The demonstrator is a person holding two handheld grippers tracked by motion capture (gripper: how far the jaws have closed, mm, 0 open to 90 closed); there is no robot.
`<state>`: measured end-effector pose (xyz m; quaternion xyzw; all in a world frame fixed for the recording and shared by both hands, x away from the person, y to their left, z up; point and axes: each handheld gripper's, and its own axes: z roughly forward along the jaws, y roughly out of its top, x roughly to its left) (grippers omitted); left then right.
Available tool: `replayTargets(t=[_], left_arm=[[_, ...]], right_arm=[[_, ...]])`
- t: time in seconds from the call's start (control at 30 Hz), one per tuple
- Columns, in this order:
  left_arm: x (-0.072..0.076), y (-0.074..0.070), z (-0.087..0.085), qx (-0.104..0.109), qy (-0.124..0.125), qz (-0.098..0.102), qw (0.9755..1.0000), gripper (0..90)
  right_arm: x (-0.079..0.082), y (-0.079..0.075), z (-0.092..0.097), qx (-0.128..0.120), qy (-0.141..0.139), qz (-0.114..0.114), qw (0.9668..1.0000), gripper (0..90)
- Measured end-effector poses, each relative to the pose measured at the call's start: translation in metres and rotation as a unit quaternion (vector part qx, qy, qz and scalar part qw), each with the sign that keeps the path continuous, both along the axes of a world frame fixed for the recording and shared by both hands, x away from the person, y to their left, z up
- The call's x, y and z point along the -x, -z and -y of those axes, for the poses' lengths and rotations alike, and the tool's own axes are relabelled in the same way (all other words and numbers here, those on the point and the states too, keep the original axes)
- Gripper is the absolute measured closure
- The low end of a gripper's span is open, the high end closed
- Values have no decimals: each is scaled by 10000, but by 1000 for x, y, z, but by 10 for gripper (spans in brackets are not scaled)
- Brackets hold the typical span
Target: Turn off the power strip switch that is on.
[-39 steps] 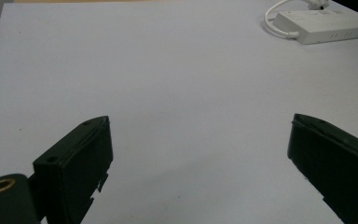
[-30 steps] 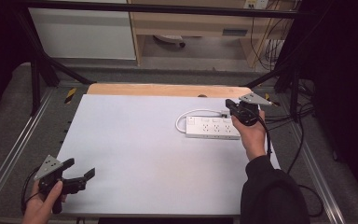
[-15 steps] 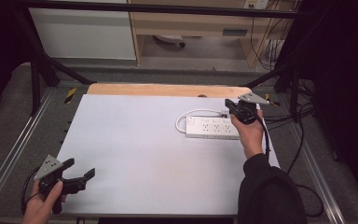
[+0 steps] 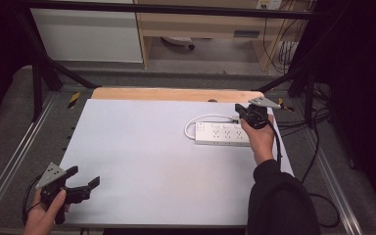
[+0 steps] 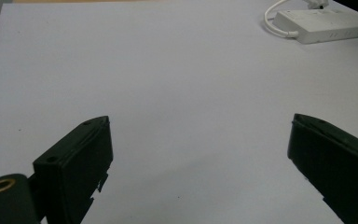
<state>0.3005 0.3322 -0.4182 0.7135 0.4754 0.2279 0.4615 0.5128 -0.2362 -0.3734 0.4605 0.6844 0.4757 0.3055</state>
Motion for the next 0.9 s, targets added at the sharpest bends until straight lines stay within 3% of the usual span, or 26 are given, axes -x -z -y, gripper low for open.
replayTargets(t=[0.9], left_arm=[[0, 0, 0, -4, -8, 8, 10000, 66]], right_arm=[[-24, 25, -10, 24, 186, -260, 9995, 900]])
